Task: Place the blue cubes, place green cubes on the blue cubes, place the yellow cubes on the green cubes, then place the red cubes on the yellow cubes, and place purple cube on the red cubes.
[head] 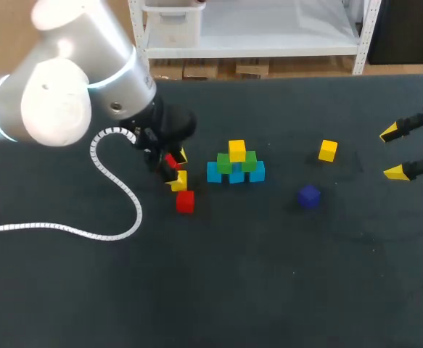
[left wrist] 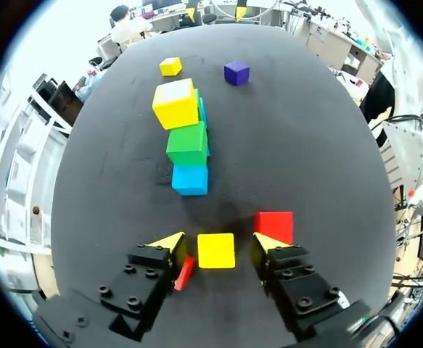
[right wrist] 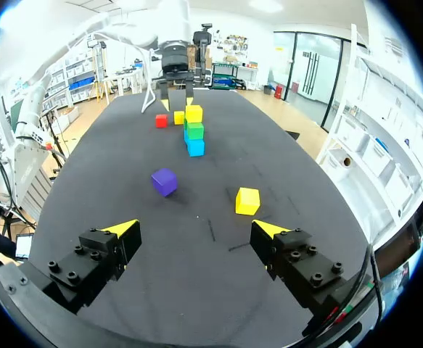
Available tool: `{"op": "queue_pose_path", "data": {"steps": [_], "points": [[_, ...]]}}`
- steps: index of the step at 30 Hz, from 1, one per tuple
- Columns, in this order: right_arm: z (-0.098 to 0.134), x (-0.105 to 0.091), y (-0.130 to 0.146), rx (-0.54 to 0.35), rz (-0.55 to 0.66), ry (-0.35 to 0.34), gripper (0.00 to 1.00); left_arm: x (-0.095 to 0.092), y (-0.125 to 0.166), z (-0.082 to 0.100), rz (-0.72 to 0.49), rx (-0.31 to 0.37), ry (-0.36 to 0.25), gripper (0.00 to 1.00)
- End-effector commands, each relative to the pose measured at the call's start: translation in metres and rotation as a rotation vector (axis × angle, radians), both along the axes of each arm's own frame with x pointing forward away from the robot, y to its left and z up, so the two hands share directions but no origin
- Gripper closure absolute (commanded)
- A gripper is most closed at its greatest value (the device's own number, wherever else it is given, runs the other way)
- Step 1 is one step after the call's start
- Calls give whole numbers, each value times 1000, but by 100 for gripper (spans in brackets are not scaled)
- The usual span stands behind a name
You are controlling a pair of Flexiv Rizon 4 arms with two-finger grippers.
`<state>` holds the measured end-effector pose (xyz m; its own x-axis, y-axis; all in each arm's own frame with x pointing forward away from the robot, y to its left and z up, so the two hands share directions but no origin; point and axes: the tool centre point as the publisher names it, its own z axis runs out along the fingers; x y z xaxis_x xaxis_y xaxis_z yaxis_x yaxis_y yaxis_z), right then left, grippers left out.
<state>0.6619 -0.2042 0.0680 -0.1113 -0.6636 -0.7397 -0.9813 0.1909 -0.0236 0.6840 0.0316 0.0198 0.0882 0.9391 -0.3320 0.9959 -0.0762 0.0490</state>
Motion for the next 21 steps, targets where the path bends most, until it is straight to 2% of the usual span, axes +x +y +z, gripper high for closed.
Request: {"op": "queue_pose_path", "data": {"steps": [1,7,11,21], "points": [[0,0,0,1,0,-1,0,7,-3,-4,-8,7,8,51],[0,0,0,1,0,-1,0,9,-2,-8,-20,7,11,47],[0,0,0,1,0,-1,0,10,-2,-9,-22,5,14,40],[0,0,0,1,0,-1,0,10,2,-15,-21,5,27,44]]}}
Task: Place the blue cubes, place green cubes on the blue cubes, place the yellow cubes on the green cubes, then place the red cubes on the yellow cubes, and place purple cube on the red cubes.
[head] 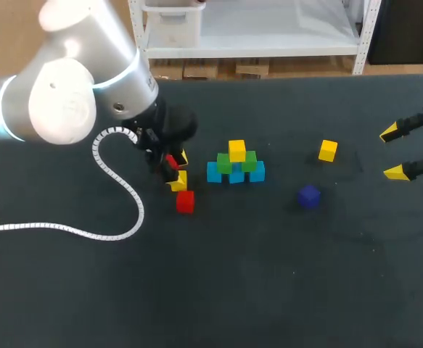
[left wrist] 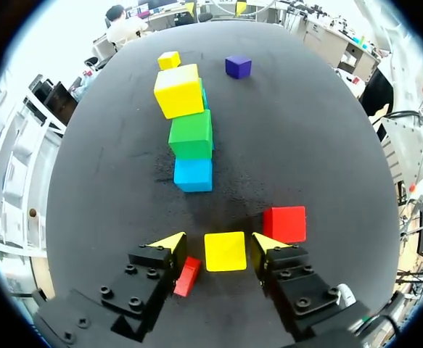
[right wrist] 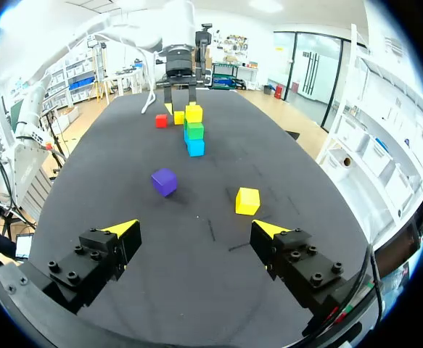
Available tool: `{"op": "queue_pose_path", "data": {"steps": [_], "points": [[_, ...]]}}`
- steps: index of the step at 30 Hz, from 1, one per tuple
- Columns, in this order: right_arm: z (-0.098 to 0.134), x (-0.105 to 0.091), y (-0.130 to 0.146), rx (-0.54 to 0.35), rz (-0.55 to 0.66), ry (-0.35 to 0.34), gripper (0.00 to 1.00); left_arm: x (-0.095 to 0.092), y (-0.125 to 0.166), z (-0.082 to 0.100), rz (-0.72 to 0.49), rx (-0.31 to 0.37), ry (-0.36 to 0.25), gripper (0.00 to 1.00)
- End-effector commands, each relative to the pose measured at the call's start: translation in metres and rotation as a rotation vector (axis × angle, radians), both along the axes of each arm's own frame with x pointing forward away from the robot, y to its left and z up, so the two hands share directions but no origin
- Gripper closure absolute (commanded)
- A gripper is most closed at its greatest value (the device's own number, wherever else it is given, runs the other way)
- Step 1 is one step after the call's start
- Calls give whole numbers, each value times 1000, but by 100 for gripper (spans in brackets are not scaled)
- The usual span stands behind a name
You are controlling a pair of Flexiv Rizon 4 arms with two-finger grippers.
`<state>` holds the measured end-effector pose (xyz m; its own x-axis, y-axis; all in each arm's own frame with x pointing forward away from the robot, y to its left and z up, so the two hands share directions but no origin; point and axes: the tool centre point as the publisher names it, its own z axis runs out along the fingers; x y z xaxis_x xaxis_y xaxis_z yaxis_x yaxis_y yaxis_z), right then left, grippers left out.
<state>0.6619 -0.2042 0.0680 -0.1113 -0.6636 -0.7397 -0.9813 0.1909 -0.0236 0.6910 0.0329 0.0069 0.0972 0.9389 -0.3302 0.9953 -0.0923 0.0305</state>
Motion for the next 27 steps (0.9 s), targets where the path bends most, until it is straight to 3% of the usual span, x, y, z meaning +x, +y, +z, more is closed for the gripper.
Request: {"op": "queue_pose_path", "data": {"steps": [1,27], "points": [[0,0,0,1,0,-1,0,3,1,-4,-4,3,11,44],[0,0,0,1,0,-1,0,-3,13,-12,44,27,35,50]]}}
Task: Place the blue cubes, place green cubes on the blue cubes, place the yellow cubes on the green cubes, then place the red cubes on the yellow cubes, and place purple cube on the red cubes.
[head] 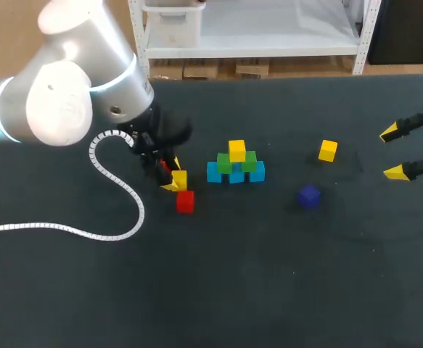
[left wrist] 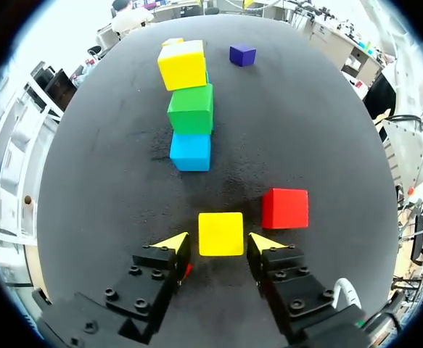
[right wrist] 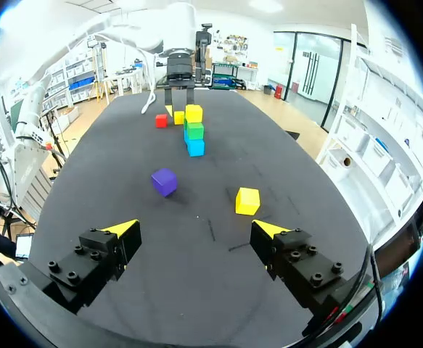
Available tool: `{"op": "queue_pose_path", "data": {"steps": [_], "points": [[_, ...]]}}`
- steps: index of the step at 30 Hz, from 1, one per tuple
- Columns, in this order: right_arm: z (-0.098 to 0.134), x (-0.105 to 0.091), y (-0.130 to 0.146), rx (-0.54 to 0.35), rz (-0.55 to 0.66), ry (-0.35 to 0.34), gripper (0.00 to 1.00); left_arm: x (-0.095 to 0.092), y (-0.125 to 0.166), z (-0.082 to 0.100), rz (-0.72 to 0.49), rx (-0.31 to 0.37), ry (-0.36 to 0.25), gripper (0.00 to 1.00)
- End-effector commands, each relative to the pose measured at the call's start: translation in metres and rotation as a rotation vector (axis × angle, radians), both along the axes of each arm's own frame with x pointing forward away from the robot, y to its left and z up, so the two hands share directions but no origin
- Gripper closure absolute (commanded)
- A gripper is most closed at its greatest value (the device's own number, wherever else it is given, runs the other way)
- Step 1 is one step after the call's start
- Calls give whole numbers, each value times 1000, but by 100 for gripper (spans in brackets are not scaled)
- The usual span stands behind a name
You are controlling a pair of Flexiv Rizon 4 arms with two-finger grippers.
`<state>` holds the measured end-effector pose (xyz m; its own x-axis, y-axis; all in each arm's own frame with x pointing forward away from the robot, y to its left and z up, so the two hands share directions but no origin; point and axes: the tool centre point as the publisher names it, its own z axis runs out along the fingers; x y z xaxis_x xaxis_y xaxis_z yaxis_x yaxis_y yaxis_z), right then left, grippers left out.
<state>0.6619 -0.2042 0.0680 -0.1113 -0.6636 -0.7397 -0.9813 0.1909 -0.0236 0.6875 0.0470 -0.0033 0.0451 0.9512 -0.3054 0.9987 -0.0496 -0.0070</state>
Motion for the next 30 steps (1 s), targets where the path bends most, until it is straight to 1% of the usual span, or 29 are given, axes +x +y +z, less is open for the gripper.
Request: {"op": "queue_pose_path", "data": {"steps": [1,3,4,5,6,8,9,10,13,17,20,22,30], "points": [[0,0,0,1,0,-1,0,0,-2,-2,1,-4,0,51],[0,0,0,1,0,-1,0,0,-3,-2,1,-6,1,54],[0,0,0,1,0,-1,0,0,-3,-3,3,-7,2,63],[0,0,0,1,0,-1,0,0,-3,-3,5,-8,2,76],[0,0,0,1,0,-1,0,0,-3,-3,7,-7,3,83],[0,0,0,1,0,-1,0,0,-3,-3,10,-7,4,91],[0,0,0,1,0,-1,0,0,-3,-3,12,-7,4,98],[0,0,0,1,0,-1,0,0,-3,-3,14,-7,4,100],[0,0,0,1,0,-1,0,-1,-2,-2,20,-9,2,100],[0,0,0,1,0,-1,0,-4,-3,7,31,-19,-11,100],[0,0,0,1,0,-1,0,-7,-6,19,40,-31,-26,100],[0,0,0,1,0,-1,0,-8,-9,28,49,-51,-40,100],[0,0,0,1,0,-1,0,-9,-24,62,75,-61,-65,100]]}}
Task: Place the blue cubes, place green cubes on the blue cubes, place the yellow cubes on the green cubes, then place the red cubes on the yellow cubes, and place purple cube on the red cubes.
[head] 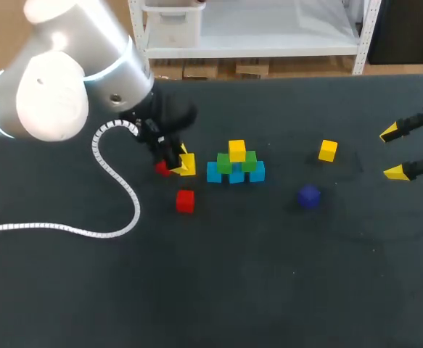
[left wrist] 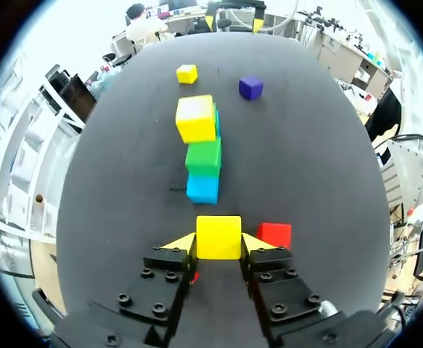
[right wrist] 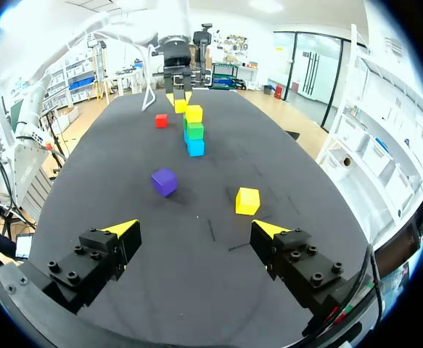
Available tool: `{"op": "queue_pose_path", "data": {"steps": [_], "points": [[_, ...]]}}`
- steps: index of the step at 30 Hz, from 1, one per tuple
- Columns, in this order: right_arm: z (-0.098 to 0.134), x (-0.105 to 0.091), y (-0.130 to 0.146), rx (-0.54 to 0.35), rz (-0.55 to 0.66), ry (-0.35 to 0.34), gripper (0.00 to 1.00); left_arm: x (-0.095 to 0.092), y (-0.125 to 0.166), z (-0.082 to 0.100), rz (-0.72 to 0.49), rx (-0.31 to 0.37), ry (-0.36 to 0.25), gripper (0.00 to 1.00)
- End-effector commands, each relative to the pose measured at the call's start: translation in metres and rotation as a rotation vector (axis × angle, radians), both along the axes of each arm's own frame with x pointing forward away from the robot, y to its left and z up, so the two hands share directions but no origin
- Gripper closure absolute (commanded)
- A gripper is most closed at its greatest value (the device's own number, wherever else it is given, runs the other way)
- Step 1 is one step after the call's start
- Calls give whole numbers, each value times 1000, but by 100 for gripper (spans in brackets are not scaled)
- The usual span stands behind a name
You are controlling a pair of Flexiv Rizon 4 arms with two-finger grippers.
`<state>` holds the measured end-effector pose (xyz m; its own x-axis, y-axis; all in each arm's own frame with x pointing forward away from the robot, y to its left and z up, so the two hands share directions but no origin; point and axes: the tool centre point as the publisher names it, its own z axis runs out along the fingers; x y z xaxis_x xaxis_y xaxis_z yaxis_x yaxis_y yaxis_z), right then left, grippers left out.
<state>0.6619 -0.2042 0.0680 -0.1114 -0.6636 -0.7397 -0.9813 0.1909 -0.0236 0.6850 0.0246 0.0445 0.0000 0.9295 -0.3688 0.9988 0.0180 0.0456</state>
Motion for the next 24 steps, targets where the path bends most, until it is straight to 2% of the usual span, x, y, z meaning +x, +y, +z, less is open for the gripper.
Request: {"op": "queue_pose_path", "data": {"steps": [1,8,24], "points": [[0,0,0,1,0,-1,0,-6,-3,17,10,8,-13,100],[0,0,0,1,0,-1,0,-3,-13,36,1,17,-7,100],[0,0,0,1,0,-1,0,11,-34,43,-19,24,13,100]]}}
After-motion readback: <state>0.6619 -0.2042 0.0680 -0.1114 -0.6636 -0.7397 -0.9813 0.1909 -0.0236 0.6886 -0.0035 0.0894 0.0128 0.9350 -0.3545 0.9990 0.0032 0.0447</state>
